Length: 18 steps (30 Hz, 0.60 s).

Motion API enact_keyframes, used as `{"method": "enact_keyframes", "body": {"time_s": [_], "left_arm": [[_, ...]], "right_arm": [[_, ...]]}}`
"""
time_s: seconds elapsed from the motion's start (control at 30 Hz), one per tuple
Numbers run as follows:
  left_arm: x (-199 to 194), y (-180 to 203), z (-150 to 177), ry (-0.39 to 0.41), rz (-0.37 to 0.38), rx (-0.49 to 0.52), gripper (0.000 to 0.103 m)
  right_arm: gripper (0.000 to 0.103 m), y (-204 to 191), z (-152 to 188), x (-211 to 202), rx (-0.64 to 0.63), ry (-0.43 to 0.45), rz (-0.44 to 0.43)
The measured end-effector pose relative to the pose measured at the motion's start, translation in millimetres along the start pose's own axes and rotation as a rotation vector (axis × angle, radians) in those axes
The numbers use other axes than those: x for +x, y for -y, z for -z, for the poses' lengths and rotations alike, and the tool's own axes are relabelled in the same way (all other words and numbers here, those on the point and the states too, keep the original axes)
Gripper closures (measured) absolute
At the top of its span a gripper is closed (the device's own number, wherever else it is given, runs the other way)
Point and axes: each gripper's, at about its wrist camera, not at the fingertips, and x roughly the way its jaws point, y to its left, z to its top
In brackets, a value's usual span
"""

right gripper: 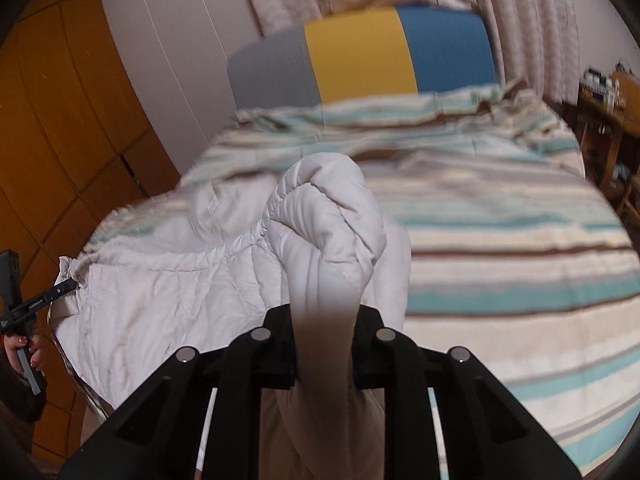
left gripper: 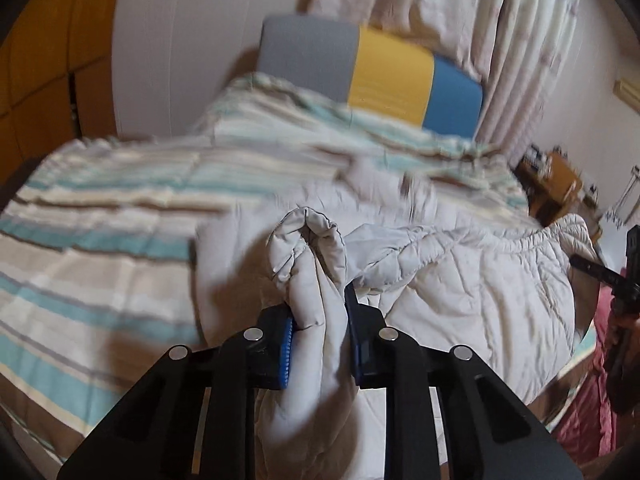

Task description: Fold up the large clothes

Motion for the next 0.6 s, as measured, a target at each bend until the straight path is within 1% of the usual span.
{"method": "enact_keyframes", "body": {"time_s": [0.13,0.23,0.33,0.4,0.5,0.6], "left_arm": [[-14.3,6.6,-21.8,0.121,-0.012,-0.013,0.081],[-16.7,5.2,-35.7,0.18,-0.019,-0.058,0.082],[-14.2,6.2,-48.0,0.251,-0.048,-0.092,0.081],[-9.0,7.1,-52.7,0.298,-0.081,-0.091,0.081],[12.6,8.9,-60.4,0.314,-0.146,-0.083,0.081],[42.6,4.5,-67.0,0.289,-0.198,-0.118,0.082]], "right_arm": [[0.088,-8.7,-22.6,-7.2,-0.013,0.08,0.007],[0.088,-12.3,-36.9,-2.1,-0.01,0.12,0.017],[0.088,-9.3,-47.3,7.9,0.008,0.178,0.023],[0.088,-7.2,-51.5,17.7,0.022,0.209,0.033],[0.088,-2.8,-57.8,40.9,0.053,0.223,0.049],[0.088,-0.4,-61.3,73.1,0.049,0.2,0.101]]}}
